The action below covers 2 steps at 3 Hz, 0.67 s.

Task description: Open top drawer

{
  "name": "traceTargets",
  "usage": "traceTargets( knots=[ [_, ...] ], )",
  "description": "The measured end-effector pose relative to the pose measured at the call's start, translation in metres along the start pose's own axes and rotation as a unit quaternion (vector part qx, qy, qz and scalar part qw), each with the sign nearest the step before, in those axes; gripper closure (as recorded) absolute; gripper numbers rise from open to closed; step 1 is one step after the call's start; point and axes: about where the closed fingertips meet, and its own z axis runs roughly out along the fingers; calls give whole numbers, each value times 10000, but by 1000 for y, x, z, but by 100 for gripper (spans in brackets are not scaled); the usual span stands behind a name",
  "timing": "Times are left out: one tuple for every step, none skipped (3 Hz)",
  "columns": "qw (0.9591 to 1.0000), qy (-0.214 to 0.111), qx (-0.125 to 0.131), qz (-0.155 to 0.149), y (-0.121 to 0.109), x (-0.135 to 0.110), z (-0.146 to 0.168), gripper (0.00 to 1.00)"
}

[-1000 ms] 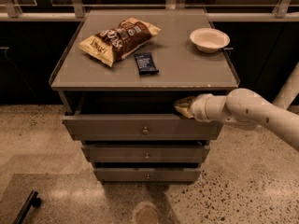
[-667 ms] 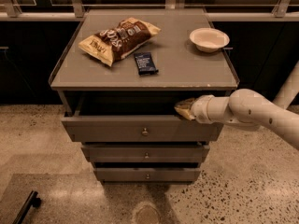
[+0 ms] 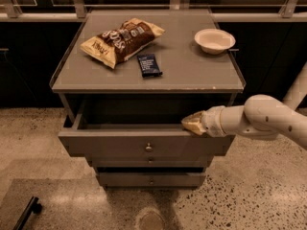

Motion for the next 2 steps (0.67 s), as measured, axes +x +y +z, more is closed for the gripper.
traceTargets(
  knots=[
    [9998,56,-210,50,12,2,-1,100],
    [9997,57,-213,50,12,2,0,100]
  ],
)
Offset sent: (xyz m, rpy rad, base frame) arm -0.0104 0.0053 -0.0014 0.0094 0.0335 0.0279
